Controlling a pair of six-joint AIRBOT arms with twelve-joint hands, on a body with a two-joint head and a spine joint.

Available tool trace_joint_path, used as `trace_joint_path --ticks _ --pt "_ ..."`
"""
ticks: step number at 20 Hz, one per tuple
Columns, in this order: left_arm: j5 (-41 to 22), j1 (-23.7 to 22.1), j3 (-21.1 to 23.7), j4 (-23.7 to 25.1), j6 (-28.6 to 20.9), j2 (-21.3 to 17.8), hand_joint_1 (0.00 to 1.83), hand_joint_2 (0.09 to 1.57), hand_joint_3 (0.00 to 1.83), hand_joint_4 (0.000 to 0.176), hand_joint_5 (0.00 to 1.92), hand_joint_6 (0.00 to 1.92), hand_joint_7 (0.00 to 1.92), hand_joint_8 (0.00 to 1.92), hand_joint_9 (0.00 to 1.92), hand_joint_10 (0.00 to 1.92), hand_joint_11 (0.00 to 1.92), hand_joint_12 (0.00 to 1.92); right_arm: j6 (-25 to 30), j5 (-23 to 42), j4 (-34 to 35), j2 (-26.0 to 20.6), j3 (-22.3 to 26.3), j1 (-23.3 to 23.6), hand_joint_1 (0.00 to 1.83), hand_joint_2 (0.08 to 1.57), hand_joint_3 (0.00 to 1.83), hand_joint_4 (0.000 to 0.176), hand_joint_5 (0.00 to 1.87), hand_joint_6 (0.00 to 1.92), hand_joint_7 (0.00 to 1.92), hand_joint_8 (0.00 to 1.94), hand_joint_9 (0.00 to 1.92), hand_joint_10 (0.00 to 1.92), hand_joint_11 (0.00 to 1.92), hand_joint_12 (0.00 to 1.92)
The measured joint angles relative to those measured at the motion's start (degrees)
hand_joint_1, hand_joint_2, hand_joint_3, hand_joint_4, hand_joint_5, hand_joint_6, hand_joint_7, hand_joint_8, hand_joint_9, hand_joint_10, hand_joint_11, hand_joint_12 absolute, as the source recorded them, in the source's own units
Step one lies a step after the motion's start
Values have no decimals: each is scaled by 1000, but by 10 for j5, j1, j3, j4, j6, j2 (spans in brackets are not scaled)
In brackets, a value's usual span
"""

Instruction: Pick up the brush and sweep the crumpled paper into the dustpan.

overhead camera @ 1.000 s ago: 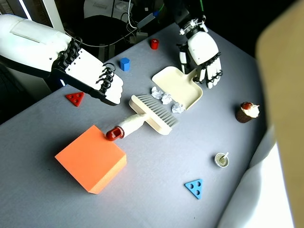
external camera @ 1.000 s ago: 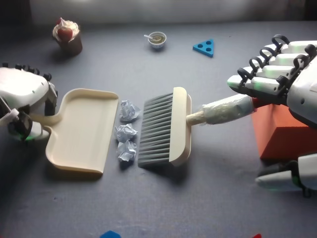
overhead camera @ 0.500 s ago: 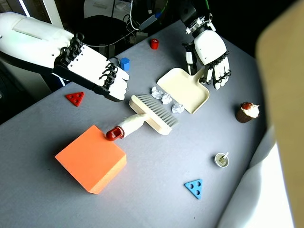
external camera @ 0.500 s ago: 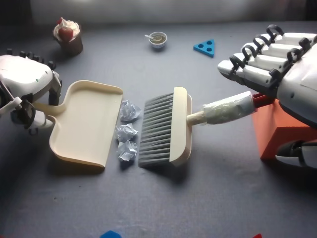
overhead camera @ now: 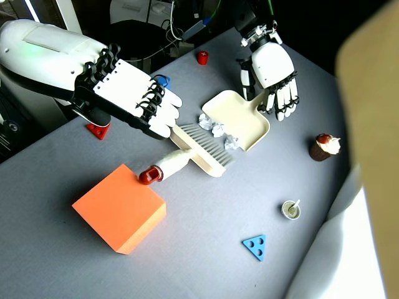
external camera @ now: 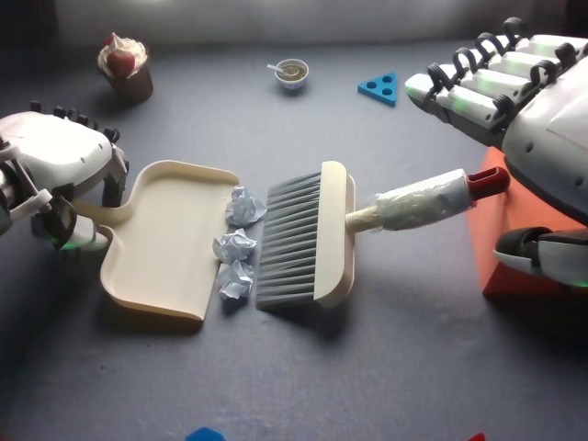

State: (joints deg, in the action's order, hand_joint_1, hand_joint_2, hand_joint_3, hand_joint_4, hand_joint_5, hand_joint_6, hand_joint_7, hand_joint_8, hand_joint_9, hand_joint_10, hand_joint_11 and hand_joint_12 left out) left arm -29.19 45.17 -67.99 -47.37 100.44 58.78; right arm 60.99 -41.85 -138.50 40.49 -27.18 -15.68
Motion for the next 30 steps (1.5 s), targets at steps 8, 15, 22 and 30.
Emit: trace_joint_path --ticks 8,15,22,30 --pt "1 -3 -2 5 0 0 1091 1121 0 0 979 982 499 1 425 0 279 375 -119 -171 -127 121 2 -115 1087 907 0 0 171 4 260 4 274 4 313 22" --pt "3 -12 -4 11 0 0 1122 1099 0 0 1022 909 466 1 402 2 239 432 -266 -287 -10 175 26 -93 1048 907 0 0 173 8 238 12 263 14 332 28" --pt "4 -14 -7 13 0 0 1090 1115 1 0 988 965 493 2 421 3 205 431 -267 -362 21 254 -10 -92 1028 940 10 0 171 0 222 0 234 0 287 7" --pt "2 -14 -8 13 -2 5 1095 1106 0 0 1010 931 521 5 442 7 214 476 -258 -376 40 335 -116 -121 1032 910 0 0 143 2 184 2 206 4 283 10"
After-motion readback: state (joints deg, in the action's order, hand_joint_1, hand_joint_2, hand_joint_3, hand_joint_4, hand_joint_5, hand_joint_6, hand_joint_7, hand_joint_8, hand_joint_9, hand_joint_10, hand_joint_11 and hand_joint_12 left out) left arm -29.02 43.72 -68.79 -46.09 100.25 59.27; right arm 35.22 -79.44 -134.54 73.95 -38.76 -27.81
